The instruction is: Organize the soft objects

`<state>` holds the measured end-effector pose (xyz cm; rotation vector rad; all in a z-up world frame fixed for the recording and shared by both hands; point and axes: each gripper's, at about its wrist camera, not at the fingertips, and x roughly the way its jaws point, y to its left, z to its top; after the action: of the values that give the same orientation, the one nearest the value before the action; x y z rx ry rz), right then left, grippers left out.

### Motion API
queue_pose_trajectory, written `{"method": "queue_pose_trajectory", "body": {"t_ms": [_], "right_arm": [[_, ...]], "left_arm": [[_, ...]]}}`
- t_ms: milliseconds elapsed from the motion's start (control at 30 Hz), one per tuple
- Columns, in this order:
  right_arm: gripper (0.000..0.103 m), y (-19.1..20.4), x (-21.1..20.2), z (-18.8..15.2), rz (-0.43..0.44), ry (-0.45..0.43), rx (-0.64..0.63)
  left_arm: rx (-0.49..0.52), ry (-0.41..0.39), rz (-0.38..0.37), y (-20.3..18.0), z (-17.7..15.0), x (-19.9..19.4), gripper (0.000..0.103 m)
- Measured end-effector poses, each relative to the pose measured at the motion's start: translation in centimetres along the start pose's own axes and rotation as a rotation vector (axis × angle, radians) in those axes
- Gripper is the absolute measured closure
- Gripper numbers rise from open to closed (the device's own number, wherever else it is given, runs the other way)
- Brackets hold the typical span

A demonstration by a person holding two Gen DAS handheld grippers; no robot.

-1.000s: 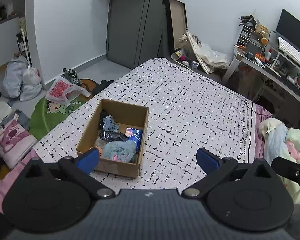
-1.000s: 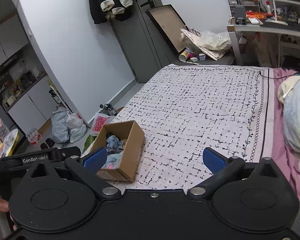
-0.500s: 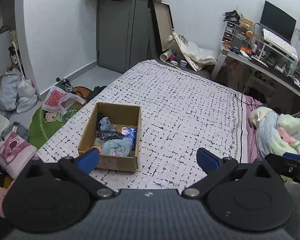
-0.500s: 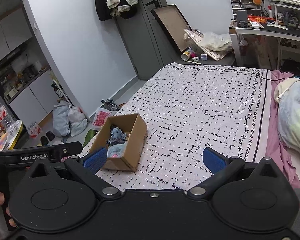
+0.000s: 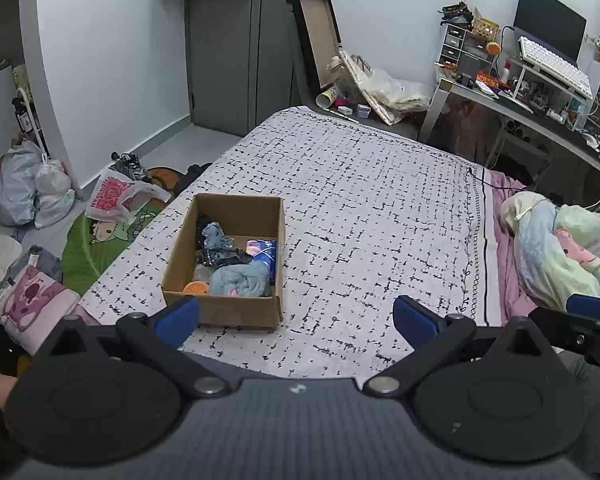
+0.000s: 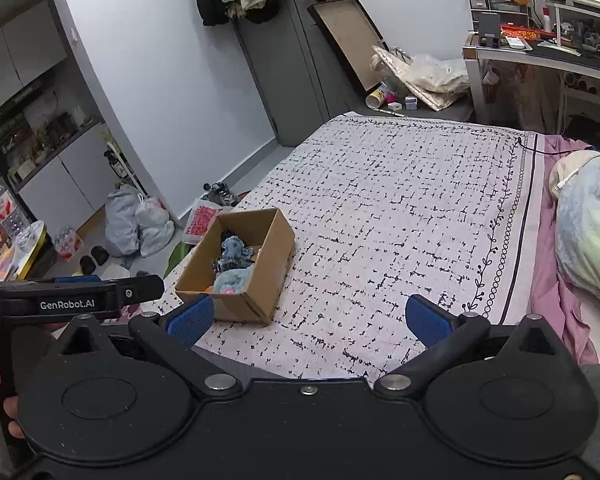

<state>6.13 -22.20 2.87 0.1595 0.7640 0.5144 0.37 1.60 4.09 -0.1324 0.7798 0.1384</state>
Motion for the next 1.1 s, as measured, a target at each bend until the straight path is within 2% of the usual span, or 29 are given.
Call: {"method": "queue_pose_trajectory", "body": {"t_ms": [1100], "right_arm": [[0.000,-0.36,0.40,-0.24,0.007,0.022,0.006]], "left_arm": [[0.011,0.013,0.011,-0.09,-0.34,0.24,0.001]]}}
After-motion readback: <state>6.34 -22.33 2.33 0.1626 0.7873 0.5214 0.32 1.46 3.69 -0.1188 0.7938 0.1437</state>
